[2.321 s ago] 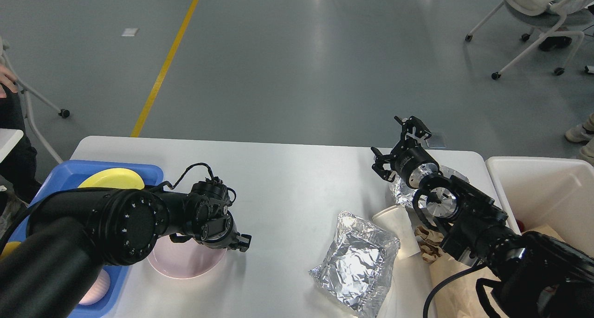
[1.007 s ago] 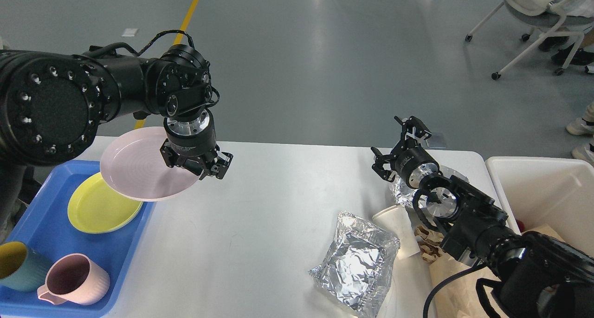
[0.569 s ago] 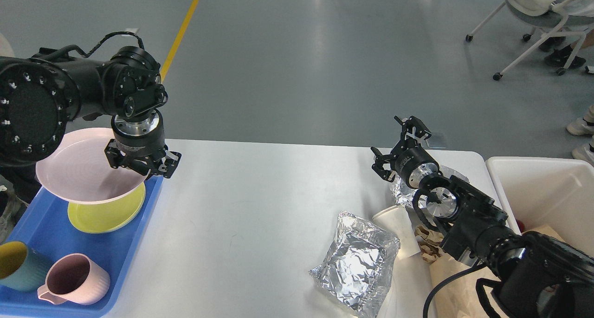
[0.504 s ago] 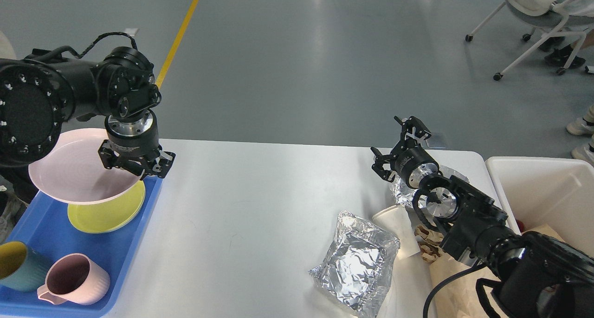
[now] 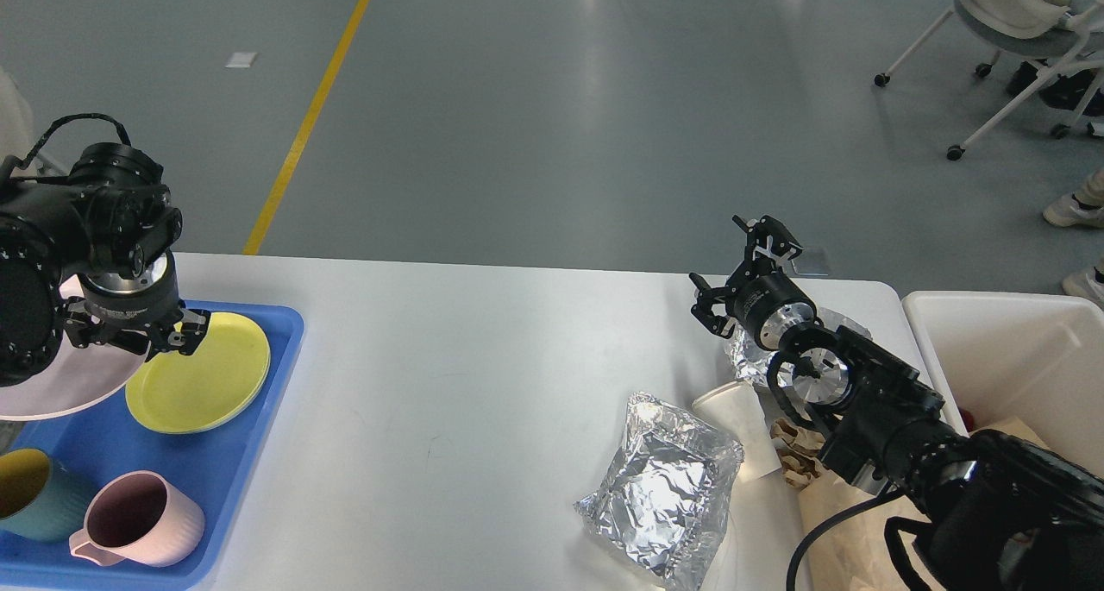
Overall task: Tidy desktop
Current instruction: 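Lift the pink plate and carry it over the blue tray, then lower the pink plate onto the yellow plate and release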
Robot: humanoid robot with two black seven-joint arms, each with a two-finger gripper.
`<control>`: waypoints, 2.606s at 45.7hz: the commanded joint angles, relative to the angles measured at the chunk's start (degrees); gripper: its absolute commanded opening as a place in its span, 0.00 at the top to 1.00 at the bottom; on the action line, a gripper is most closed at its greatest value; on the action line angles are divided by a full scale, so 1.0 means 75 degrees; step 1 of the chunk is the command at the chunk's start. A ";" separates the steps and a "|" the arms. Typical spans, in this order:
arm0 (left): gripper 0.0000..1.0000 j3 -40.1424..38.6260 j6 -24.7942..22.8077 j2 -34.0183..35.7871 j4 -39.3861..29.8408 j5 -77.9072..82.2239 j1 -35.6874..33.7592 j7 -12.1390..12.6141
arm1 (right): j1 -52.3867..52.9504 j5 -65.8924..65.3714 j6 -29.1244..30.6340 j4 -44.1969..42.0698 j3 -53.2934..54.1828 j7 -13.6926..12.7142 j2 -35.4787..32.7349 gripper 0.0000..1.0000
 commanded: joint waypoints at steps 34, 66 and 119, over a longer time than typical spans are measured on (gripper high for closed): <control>1.00 0.0010 0.1603 -0.1478 0.0460 0.0002 0.0715 0.0308 | 0.0000 0.0000 0.0003 0.0000 0.0000 0.0010 0.0009 0.00; 1.00 0.0045 0.3572 -0.1466 0.1117 0.0236 0.2004 0.0648 | 0.0000 0.0000 0.0003 0.0000 0.0000 -0.0002 -0.0002 0.00; 0.96 0.0033 0.4252 -0.1537 0.1117 0.0236 0.2391 0.0648 | 0.0000 0.0000 0.0003 0.0000 0.0000 -0.0002 -0.0002 0.00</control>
